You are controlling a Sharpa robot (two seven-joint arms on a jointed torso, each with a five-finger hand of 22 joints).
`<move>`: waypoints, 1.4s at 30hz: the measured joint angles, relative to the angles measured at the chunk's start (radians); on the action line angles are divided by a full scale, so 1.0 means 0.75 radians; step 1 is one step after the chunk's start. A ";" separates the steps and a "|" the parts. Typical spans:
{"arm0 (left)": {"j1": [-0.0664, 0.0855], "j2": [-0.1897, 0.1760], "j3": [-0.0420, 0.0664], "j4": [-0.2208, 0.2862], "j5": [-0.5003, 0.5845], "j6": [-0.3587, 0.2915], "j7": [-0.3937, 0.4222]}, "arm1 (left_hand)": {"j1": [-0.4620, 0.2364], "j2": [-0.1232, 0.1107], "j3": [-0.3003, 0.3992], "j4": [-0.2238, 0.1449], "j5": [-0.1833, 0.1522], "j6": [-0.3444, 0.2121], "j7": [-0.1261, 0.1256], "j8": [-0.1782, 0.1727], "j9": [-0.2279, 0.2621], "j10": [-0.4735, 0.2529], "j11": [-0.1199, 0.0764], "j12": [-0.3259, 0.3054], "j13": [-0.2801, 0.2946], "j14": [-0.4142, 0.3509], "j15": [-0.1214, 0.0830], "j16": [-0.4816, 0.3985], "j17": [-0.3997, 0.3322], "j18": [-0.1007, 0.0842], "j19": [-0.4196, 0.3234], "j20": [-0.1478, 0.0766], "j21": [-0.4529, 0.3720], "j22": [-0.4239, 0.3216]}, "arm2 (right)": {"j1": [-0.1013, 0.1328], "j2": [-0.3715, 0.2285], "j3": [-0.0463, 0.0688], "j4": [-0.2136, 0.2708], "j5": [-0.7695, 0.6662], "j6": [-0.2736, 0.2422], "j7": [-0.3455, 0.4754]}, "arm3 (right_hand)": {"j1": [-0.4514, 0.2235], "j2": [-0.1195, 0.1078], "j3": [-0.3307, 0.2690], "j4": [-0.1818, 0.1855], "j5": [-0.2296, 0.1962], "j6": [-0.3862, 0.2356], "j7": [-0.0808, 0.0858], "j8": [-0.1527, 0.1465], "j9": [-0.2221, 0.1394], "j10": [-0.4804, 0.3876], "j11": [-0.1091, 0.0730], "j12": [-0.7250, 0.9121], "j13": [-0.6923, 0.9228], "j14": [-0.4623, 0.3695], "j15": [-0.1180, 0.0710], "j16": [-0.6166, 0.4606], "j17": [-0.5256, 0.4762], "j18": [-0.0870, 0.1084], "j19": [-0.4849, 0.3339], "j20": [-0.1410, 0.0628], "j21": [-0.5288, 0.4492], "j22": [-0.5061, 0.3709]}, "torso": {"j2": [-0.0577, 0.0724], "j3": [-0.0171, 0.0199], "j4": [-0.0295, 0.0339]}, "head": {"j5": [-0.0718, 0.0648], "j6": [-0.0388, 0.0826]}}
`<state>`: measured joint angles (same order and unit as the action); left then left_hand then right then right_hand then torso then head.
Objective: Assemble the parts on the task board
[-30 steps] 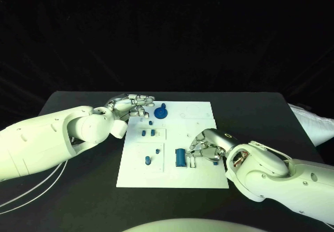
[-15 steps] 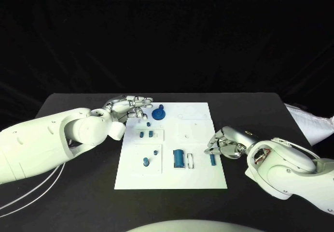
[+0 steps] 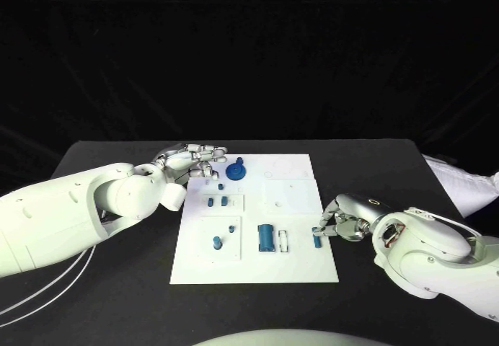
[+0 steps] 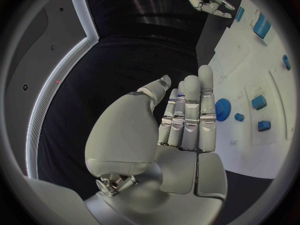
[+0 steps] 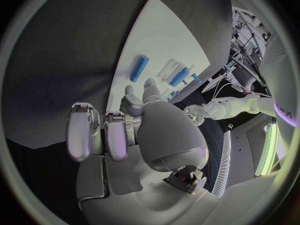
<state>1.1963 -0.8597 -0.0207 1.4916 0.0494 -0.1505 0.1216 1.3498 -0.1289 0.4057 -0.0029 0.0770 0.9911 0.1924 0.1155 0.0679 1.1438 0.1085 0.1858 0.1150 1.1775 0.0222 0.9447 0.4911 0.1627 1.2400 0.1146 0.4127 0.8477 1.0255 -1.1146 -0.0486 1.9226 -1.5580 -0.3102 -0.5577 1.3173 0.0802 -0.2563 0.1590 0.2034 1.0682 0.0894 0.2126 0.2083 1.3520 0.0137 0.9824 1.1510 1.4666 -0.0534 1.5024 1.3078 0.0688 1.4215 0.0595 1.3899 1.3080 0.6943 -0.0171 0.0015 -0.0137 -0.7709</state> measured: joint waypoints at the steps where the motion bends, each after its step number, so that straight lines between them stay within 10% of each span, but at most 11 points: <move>1: 0.000 0.000 0.000 0.000 0.000 0.000 0.000 | 0.000 0.000 0.000 0.000 0.000 0.000 0.000 0.000 0.000 0.000 0.000 0.000 0.000 0.000 0.000 0.000 0.000 0.000 0.000 0.000 0.000 0.000 | 0.000 0.001 0.000 -0.002 -0.005 0.004 -0.003 | 0.000 0.000 -0.002 0.002 0.000 0.004 0.002 0.000 0.001 0.000 0.000 0.000 0.000 0.000 0.000 0.000 0.000 0.000 0.000 0.000 0.000 0.000 | 0.000 0.0000 0.0001 | 0.000 0.000; 24: -0.001 0.000 0.000 -0.003 0.000 0.000 -0.001 | 0.000 0.000 0.000 0.000 0.000 0.000 0.000 0.000 0.000 0.000 0.000 0.000 0.000 0.000 0.000 0.000 0.000 0.000 0.000 0.000 0.000 0.000 | -0.027 0.088 0.005 -0.064 -0.091 0.094 -0.028 | 0.071 0.007 0.034 -0.019 0.004 0.025 -0.015 0.017 0.025 0.002 -0.008 -0.017 -0.004 -0.004 -0.007 -0.001 0.000 0.000 -0.002 -0.009 0.000 -0.002 | 0.002 0.0005 -0.0001 | 0.005 -0.008; 28: -0.001 0.000 0.000 -0.003 0.000 0.000 -0.002 | 0.000 0.000 0.000 0.000 0.000 0.000 0.000 0.000 0.000 0.000 0.000 0.000 0.000 0.000 0.000 0.000 0.000 0.000 0.000 0.000 0.000 0.000 | -0.031 0.108 0.008 -0.070 -0.178 0.126 -0.028 | 0.192 0.013 0.118 -0.108 -0.183 0.031 -0.016 0.007 0.028 -0.012 -0.022 -0.049 -0.021 0.000 -0.015 -0.006 0.000 0.000 -0.009 -0.020 -0.006 -0.012 | 0.002 0.0004 -0.0008 | 0.007 -0.008; 42: -0.001 -0.001 0.000 -0.005 0.000 0.001 -0.002 | 0.000 0.000 -0.009 0.002 0.000 -0.004 -0.005 0.008 0.000 -0.005 0.005 0.000 0.000 -0.004 0.004 0.000 -0.003 0.000 0.000 0.000 0.000 -0.003 | -0.047 0.160 0.021 -0.080 -0.412 0.237 -0.028 | 0.225 0.003 0.161 -0.116 -0.197 0.041 -0.017 0.000 0.030 -0.015 -0.019 -0.058 -0.027 0.000 -0.015 -0.006 -0.001 0.000 -0.009 -0.020 -0.007 -0.015 | 0.001 -0.0005 0.0000 | 0.005 -0.010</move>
<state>1.1953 -0.8604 -0.0207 1.4879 0.0493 -0.1500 0.1199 1.3498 -0.1289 0.3989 -0.0018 0.0771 0.9878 0.1889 0.1216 0.0679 1.1402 0.1122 0.1858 0.1150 1.1743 0.0254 0.9447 0.4891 0.1628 1.2399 0.1146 0.4127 0.8452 0.9903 -0.9948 -0.0333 1.8627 -1.8670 -0.1326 -0.5786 1.4859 0.0827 -0.1355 0.0723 0.0556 1.0990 0.0765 0.2125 0.2311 1.3406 -0.0005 0.9389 1.1306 1.4668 -0.0644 1.4977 1.3074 0.0689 1.4144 0.0446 1.3850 1.2967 0.6948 -0.0174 0.0015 -0.0101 -0.7786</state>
